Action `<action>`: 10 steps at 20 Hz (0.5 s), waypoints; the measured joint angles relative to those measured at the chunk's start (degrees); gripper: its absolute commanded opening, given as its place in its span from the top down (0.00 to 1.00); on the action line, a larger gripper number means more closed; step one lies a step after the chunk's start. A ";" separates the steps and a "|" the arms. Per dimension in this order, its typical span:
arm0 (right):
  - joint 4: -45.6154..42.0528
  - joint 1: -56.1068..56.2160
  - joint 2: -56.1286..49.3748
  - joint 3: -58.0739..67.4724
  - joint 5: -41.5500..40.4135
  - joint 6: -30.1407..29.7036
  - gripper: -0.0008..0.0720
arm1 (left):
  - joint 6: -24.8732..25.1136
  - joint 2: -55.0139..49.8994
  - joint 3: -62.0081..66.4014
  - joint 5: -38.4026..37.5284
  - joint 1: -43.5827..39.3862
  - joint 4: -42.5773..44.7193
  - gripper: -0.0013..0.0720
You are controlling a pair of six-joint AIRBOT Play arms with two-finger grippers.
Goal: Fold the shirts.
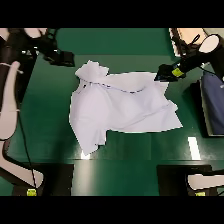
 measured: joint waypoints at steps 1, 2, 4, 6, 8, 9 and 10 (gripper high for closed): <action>1.81 -0.76 1.66 -1.95 0.55 -1.20 0.44 | 0.17 2.05 -2.49 -0.70 1.33 -0.94 0.30; 3.65 -1.62 3.69 -4.48 1.31 -2.23 0.45 | 0.48 4.76 -6.10 -1.14 2.62 -2.16 0.30; 6.75 -3.19 8.22 -9.57 1.44 -3.85 0.47 | 1.53 10.49 -15.47 -1.01 4.68 -3.58 0.30; 8.72 -4.50 13.00 -14.82 1.25 -4.83 0.47 | 2.69 16.70 -26.97 0.57 6.16 -4.37 0.30; 10.16 -5.53 17.33 -19.41 -0.02 -5.42 0.47 | 3.54 22.14 -38.84 2.82 6.99 -5.01 0.30; 10.64 -5.90 19.52 -21.55 -0.85 -5.66 0.47 | 3.89 24.17 -44.11 4.28 7.23 -5.44 0.30; 11.19 -6.16 21.44 -23.47 -1.92 -5.75 0.47 | 4.13 25.81 -49.40 5.57 7.43 -5.77 0.30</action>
